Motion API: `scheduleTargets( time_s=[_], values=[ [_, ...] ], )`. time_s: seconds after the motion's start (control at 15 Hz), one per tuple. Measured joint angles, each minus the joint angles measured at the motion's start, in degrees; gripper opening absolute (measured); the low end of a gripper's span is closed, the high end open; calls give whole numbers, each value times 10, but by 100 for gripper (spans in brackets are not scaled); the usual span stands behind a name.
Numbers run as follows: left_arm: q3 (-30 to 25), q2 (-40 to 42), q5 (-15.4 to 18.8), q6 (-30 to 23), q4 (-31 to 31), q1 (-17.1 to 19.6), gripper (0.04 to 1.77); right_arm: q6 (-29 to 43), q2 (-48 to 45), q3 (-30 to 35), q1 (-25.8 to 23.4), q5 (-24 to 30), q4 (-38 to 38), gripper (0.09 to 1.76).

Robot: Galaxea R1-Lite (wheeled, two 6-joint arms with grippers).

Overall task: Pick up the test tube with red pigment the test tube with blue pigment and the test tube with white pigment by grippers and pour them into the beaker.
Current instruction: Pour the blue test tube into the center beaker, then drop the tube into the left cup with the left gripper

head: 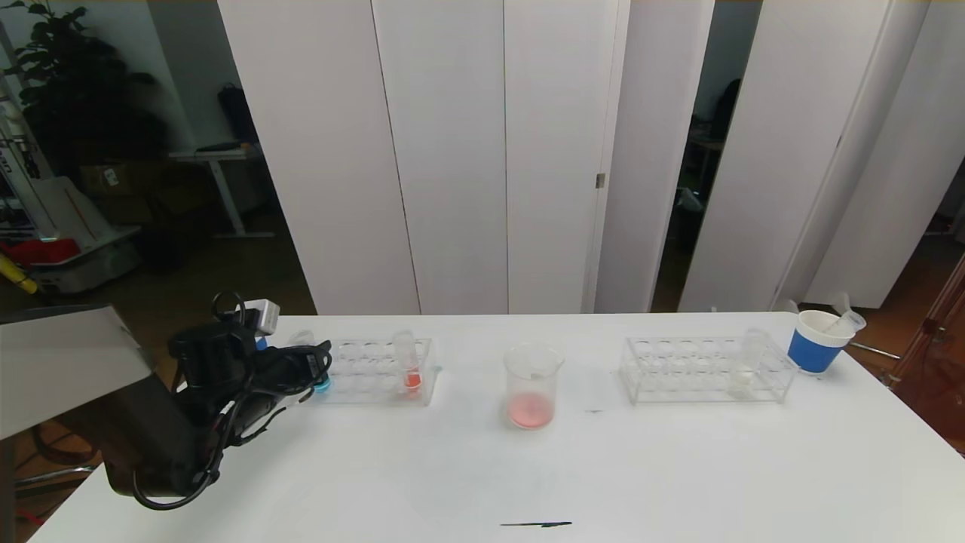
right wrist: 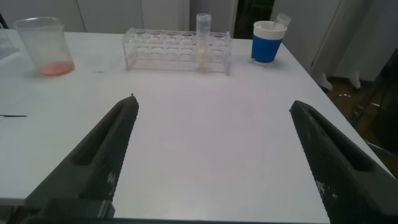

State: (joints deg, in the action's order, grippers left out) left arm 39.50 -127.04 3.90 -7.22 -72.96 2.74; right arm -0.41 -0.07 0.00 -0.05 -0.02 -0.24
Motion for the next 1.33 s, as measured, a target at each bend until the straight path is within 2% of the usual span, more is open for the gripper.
scheduleTargets(
  time_s=[0.07,0.13,0.6,0.93,1.13,1.33],
  values=[
    [2,-1,-1,0,1,0,70,0,0,0,-1,0,0,175],
    [4,-1,-1,0,2,-1,59,0,0,0,-1,0,0,175],
    [8,6,0,5,2,-4,59,0,0,0,0,0,0,175],
    [8,68,-4,13,16,-20,59,0,0,0,0,0,0,175],
    [20,124,-3,20,57,-27,59,0,0,0,0,0,0,175],
    [53,190,12,21,139,-30,59,0,0,0,0,0,0,175]
  ],
)
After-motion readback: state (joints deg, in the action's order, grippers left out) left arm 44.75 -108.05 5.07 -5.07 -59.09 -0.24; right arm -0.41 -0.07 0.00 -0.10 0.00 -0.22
